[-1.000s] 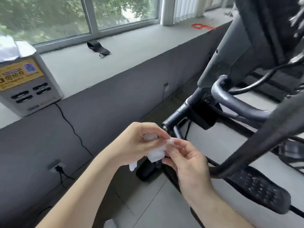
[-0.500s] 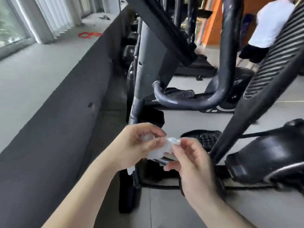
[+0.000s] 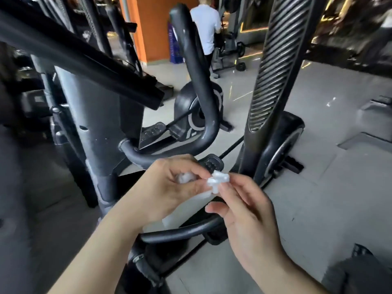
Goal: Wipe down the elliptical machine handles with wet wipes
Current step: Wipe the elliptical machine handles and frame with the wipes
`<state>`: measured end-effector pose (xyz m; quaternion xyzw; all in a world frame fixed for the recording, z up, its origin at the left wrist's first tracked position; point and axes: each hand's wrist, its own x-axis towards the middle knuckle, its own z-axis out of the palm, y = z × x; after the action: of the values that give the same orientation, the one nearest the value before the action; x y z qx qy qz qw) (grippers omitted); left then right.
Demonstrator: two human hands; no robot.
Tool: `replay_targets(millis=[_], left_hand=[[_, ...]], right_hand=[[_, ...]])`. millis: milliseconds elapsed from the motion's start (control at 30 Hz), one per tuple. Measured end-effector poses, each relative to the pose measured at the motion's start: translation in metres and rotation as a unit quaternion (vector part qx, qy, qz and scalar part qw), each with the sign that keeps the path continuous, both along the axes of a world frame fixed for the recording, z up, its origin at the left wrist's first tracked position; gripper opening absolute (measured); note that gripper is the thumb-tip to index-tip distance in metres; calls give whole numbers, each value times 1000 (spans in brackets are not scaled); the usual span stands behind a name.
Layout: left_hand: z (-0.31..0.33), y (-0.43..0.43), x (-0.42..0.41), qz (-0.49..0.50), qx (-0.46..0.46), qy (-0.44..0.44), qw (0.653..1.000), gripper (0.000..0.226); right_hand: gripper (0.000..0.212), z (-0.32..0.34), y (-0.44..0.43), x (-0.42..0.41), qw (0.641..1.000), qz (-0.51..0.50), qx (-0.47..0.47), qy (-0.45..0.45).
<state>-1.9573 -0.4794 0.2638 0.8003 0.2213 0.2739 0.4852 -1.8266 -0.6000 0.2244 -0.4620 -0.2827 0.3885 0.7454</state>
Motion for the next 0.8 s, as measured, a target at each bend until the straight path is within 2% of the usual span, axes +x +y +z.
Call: replay_targets(millis=[100, 233, 367, 433, 533, 667, 800], left_hand=[[6, 14, 0, -76, -9, -19, 997, 14], [16, 25, -2, -124, 0, -38, 992, 11], [34, 28, 10, -108, -5, -73, 991, 9], [48, 23, 20, -101, -28, -97, 990, 11], [65, 16, 38, -86, -16, -130, 988, 18], [84, 14, 55, -23, -7, -168, 986, 27], [101, 8, 61, 1, 4, -206, 978, 23]], right_hand=[[26, 9, 1, -21, 996, -88, 28, 5], [25, 19, 0, -47, 978, -200, 56, -7], [28, 43, 0, -52, 954, -287, 64, -54], [16, 57, 0, -44, 937, -331, 67, -87], [18, 76, 1, -25, 911, -384, 70, -130], [20, 104, 7, -1, 895, -413, 84, -145], [18, 129, 18, 14, 888, -422, 98, -158]])
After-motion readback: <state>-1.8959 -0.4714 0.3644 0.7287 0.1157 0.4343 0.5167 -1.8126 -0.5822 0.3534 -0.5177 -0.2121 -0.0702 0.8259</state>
